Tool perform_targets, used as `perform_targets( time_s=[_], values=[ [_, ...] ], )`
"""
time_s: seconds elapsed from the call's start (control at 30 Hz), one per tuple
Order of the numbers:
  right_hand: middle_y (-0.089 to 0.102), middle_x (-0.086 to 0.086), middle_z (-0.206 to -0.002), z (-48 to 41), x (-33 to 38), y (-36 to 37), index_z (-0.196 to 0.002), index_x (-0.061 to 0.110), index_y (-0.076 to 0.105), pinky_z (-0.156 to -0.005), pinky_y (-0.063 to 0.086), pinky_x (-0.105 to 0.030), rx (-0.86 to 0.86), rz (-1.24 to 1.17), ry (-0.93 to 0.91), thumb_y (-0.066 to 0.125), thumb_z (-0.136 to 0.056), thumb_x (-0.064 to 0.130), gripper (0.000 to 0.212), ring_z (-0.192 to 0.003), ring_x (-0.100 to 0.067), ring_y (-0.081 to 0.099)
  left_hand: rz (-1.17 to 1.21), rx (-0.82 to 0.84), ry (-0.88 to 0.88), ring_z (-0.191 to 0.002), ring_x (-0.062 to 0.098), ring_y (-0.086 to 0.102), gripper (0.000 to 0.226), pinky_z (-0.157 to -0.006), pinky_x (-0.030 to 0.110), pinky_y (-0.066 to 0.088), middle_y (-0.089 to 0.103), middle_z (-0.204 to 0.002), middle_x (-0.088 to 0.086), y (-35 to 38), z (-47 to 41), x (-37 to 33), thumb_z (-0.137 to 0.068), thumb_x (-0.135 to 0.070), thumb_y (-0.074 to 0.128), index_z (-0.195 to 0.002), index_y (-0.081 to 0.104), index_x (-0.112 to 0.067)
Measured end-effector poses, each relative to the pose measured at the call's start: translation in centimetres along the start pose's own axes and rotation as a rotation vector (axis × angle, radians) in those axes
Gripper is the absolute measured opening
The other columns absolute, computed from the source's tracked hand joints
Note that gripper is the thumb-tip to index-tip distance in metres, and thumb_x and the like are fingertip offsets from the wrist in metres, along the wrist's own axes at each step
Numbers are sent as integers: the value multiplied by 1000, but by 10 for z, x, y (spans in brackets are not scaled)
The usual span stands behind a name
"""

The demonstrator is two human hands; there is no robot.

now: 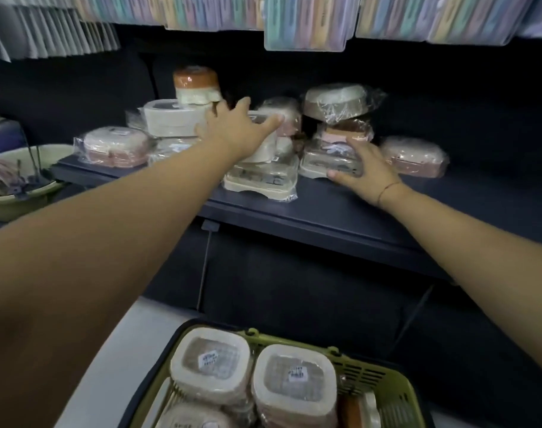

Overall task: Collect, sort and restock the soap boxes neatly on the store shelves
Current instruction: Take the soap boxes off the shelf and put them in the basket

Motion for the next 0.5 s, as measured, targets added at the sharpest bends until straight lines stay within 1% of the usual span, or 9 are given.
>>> perform_targets(
  time_s=[0.07,0.13,0.2,0.3,0.37,0.43,0.5],
  values=[
    [19,-3,-159,-5,-8,4,-151,31,28,-118,20,-51,38,39,5,62,-81,62,84,-146,-30,20,-29,65,-45,-135,37,36,102,-106,49,33,40,-148,13,10,-13,-1,-70,-89,34,-146,39,-23],
    [25,-3,-155,-2,-7,2,-147,32,35,-117,20,-52,0,90,-20,64,-80,62,79,-143,-33,22,-4,74,-67,-131,34,41,103,-102,43,37,47,-142,11,13,-17,0,-68,-89,40,-143,43,-18],
    [34,-4,-142,7,-4,-5,-137,32,45,-116,19,-50,-73,181,-33,66,-78,61,69,-136,-34,28,-23,75,-69,-131,33,42,103,-103,40,37,47,-141,11,12,-16,1,-68,-87,49,-143,41,-17],
    [39,-6,-128,20,-4,-17,-123,28,52,-114,15,-46,-136,228,-25,70,-77,56,56,-126,-29,34,26,39,-47,-133,33,39,98,-102,40,38,44,-144,13,9,-3,9,-67,-80,57,-144,41,-22],
    [40,-7,-126,29,-9,-22,-118,24,51,-114,23,-44,-129,145,-33,73,-78,48,51,-123,-27,38,153,-5,8,-133,30,38,90,-103,37,37,43,-142,12,5,18,13,-66,-73,62,-143,42,-30],
    [45,-9,-128,37,-13,-24,-116,20,49,-107,34,-34,-83,-6,-41,76,-79,37,48,-119,-21,45,278,-74,115,-131,25,39,81,-102,28,34,39,-141,8,-5,49,15,-73,-59,70,-144,41,-34],
    [50,-6,-127,48,-14,-28,-116,17,47,-98,35,-26,-39,-95,-50,78,-79,31,50,-117,-19,48,348,-105,222,-125,15,39,79,-99,19,29,35,-135,0,-17,89,18,-77,-49,75,-145,39,-34]
  ],
)
Point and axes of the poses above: each hand's wrist, its own z-axis away from the middle knuckle, its own y-axis out of the palm, x = y × z, the point moved 3 cm from there along -z, towards the middle knuckle
